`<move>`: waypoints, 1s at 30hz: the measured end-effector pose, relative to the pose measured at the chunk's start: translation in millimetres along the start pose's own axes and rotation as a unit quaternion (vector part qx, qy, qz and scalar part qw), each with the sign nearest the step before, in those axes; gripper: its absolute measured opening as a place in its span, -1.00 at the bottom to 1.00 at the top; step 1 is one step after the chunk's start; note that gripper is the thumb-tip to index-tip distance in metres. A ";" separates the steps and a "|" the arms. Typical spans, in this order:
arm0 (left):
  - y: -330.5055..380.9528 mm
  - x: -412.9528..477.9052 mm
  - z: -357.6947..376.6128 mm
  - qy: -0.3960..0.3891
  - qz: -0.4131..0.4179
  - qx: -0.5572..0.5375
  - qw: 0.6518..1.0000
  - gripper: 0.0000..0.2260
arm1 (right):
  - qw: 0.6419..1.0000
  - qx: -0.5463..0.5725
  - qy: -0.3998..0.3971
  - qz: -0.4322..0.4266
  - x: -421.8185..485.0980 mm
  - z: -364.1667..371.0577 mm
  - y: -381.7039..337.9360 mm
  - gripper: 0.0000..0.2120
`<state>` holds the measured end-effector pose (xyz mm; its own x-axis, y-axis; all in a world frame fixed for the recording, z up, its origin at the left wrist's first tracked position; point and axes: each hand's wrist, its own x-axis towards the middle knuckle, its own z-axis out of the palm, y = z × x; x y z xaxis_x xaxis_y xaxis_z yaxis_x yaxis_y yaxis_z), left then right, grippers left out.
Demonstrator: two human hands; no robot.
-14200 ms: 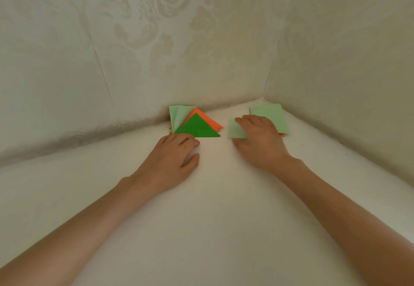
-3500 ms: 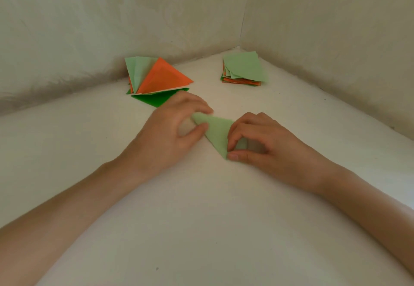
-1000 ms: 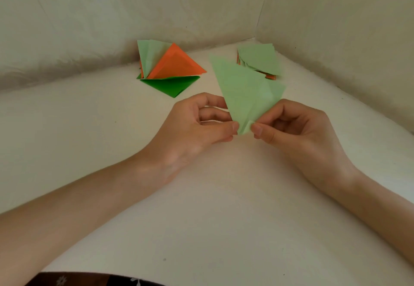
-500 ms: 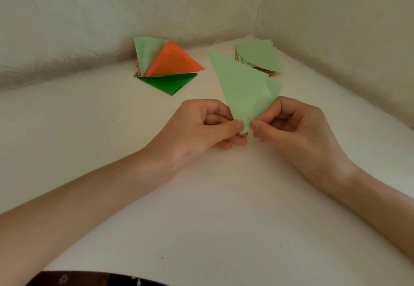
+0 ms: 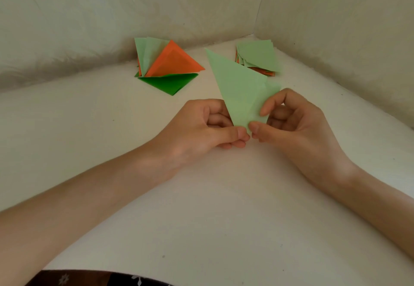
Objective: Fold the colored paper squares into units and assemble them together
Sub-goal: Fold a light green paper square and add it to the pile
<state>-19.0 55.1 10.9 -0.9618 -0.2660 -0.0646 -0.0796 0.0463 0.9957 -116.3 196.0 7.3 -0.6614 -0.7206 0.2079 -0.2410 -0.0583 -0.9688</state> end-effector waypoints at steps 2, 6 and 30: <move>0.7 0.6 -1.2 0.002 -0.001 -0.010 1.000 -0.86 | 1.000 0.026 -0.001 0.007 -0.6 0.0 -1.9 -0.68; 1.0 1.0 -2.6 0.002 0.002 -0.019 1.000 -0.84 | 0.999 0.039 0.001 0.033 -0.5 1.6 -4.9 -0.61; 8.4 4.6 -19.0 -0.007 -0.092 -0.015 0.996 -0.86 | 0.809 -0.498 -0.065 -0.305 1.3 -16.8 14.3 -0.62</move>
<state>-19.2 36.0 20.2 -0.9351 -0.2546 -0.2466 -0.2472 -0.0302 0.9685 -132.5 205.8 -4.0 -0.1383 -0.8379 0.5280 -0.9902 0.1075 -0.0888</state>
